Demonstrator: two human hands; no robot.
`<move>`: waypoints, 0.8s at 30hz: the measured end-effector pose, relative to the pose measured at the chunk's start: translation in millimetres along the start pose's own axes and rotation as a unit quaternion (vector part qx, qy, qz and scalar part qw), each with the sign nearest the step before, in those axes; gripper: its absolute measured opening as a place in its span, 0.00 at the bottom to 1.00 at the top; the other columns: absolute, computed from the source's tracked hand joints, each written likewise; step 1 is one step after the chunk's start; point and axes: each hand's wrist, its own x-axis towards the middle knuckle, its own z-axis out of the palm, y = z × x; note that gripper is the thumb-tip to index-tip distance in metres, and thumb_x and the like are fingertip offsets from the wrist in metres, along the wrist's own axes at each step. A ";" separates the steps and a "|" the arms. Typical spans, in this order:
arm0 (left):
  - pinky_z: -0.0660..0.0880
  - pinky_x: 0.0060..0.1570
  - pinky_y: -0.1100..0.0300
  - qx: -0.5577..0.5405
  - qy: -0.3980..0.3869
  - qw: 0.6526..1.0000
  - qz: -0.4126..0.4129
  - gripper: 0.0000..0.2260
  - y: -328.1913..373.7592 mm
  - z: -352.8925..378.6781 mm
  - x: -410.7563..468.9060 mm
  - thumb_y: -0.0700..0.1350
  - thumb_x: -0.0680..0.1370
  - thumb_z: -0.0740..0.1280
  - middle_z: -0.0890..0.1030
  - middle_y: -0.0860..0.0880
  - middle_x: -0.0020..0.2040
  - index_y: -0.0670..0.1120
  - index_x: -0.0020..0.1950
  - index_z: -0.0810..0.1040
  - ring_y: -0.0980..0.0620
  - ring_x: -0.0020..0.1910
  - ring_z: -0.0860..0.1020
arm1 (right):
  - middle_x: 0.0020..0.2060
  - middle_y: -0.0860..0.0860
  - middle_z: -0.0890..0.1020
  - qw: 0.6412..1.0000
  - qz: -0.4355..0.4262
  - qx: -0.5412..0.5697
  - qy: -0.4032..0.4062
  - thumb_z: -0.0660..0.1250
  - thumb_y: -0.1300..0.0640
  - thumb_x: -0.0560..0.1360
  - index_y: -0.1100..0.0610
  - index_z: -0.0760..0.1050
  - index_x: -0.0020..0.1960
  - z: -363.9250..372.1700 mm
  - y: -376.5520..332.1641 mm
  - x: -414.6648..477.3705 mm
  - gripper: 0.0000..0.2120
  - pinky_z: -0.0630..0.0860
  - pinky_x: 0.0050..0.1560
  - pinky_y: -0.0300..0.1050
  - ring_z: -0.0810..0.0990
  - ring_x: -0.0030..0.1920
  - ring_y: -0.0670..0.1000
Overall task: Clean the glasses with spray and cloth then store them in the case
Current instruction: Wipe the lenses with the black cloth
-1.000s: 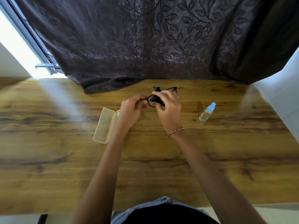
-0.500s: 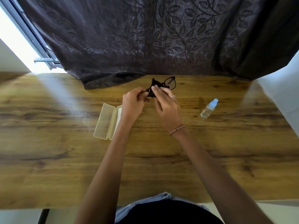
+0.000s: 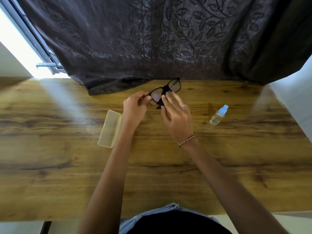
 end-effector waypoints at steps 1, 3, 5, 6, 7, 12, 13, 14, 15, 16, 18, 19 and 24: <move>0.73 0.39 0.70 0.009 -0.009 1.000 0.006 0.07 1.7 1.3 -0.5 0.42 0.79 0.65 0.80 0.55 0.38 0.44 0.54 0.80 0.60 0.38 0.79 | 0.59 0.57 0.81 1.000 -0.023 -0.007 0.001 0.63 0.61 0.78 0.64 0.78 0.60 0.7 -0.4 2.7 0.13 0.73 0.62 0.55 0.76 0.64 0.56; 0.70 0.38 0.75 0.013 -0.014 1.000 0.007 0.07 6.3 5.1 -1.1 0.42 0.79 0.64 0.80 0.55 0.39 0.44 0.52 0.81 0.59 0.38 0.78 | 0.60 0.58 0.79 0.999 -0.045 -0.004 -0.006 0.62 0.61 0.79 0.65 0.77 0.61 3.4 -1.9 10.9 0.14 0.70 0.66 0.56 0.75 0.65 0.56; 0.70 0.38 0.77 -0.005 -0.001 1.000 -0.005 0.06 10.2 5.6 0.4 0.42 0.79 0.65 0.80 0.56 0.38 0.45 0.52 0.81 0.64 0.36 0.78 | 0.62 0.59 0.77 1.000 -0.009 0.008 -0.013 0.60 0.62 0.80 0.66 0.74 0.64 5.4 -3.3 16.6 0.15 0.67 0.69 0.56 0.73 0.67 0.57; 0.71 0.38 0.77 -0.010 0.010 1.000 -0.008 0.06 10.8 4.2 1.2 0.42 0.79 0.65 0.80 0.56 0.37 0.45 0.52 0.81 0.65 0.36 0.78 | 0.63 0.60 0.77 1.000 0.017 0.018 -0.012 0.60 0.62 0.80 0.67 0.73 0.65 5.9 -4.3 16.2 0.16 0.66 0.70 0.56 0.72 0.67 0.57; 0.71 0.40 0.76 -0.009 0.019 1.000 -0.007 0.06 10.6 2.4 1.8 0.43 0.79 0.65 0.80 0.56 0.38 0.45 0.53 0.80 0.64 0.37 0.79 | 0.63 0.61 0.76 0.999 0.034 0.026 -0.009 0.60 0.62 0.79 0.67 0.72 0.65 6.2 -4.9 13.5 0.16 0.66 0.70 0.56 0.73 0.67 0.57; 0.76 0.49 0.59 0.019 0.020 1.000 0.000 0.08 9.0 -1.5 2.4 0.42 0.79 0.64 0.83 0.48 0.47 0.43 0.55 0.80 0.52 0.46 0.80 | 0.64 0.61 0.75 0.995 -0.060 0.050 -0.053 0.59 0.62 0.80 0.67 0.71 0.66 8.7 -9.2 2.5 0.17 0.67 0.69 0.56 0.71 0.69 0.57; 0.76 0.49 0.58 0.019 0.020 1.000 0.000 0.08 9.2 -2.1 2.7 0.42 0.79 0.64 0.83 0.48 0.47 0.43 0.55 0.80 0.52 0.46 0.80 | 0.65 0.61 0.75 0.995 -0.066 0.051 -0.057 0.59 0.62 0.79 0.67 0.71 0.66 8.6 -7.0 6.2 0.17 0.66 0.70 0.56 0.70 0.69 0.57; 0.76 0.49 0.59 0.014 0.022 1.000 -0.002 0.08 9.5 -3.1 3.7 0.42 0.79 0.64 0.83 0.48 0.45 0.44 0.54 0.81 0.53 0.44 0.80 | 0.66 0.61 0.74 0.996 -0.058 0.049 -0.054 0.60 0.63 0.79 0.67 0.70 0.67 8.4 -4.6 10.4 0.17 0.66 0.70 0.56 0.70 0.69 0.57; 0.76 0.47 0.60 0.001 0.026 1.000 -0.008 0.07 9.2 -4.0 4.4 0.43 0.79 0.65 0.83 0.49 0.43 0.44 0.53 0.81 0.55 0.42 0.81 | 0.65 0.61 0.74 0.997 -0.038 0.046 -0.048 0.60 0.63 0.79 0.67 0.70 0.67 7.9 -2.7 14.0 0.17 0.66 0.70 0.56 0.70 0.69 0.57; 0.77 0.47 0.61 -0.018 0.029 0.999 -0.017 0.07 9.0 -4.4 4.8 0.42 0.79 0.65 0.83 0.50 0.41 0.44 0.52 0.81 0.55 0.40 0.82 | 0.64 0.61 0.75 0.998 -0.015 0.045 -0.037 0.60 0.63 0.79 0.68 0.71 0.66 7.2 -1.8 16.2 0.17 0.67 0.69 0.56 0.71 0.68 0.57; 0.78 0.48 0.59 -0.033 0.033 0.998 -0.032 0.07 8.7 -4.0 4.8 0.42 0.79 0.65 0.83 0.50 0.41 0.44 0.53 0.81 0.55 0.41 0.82 | 0.62 0.62 0.77 0.999 0.000 0.044 -0.022 0.59 0.63 0.79 0.68 0.73 0.64 7.0 -5.3 15.2 0.16 0.69 0.68 0.56 0.74 0.66 0.58; 0.78 0.49 0.58 -0.026 0.031 0.999 -0.033 0.07 9.2 -3.0 4.7 0.42 0.79 0.65 0.83 0.49 0.43 0.44 0.54 0.81 0.54 0.43 0.82 | 0.61 0.62 0.78 0.998 -0.011 0.049 -0.024 0.60 0.63 0.79 0.69 0.74 0.63 7.4 -8.6 13.8 0.16 0.69 0.68 0.55 0.74 0.66 0.58; 0.78 0.46 0.59 -0.039 0.024 0.998 -0.038 0.08 12.9 0.3 6.6 0.42 0.79 0.64 0.84 0.50 0.41 0.44 0.53 0.81 0.53 0.42 0.82 | 0.65 0.61 0.74 0.994 -0.014 0.075 -0.073 0.60 0.64 0.79 0.68 0.70 0.67 6.1 -4.0 29.4 0.17 0.65 0.71 0.53 0.69 0.70 0.57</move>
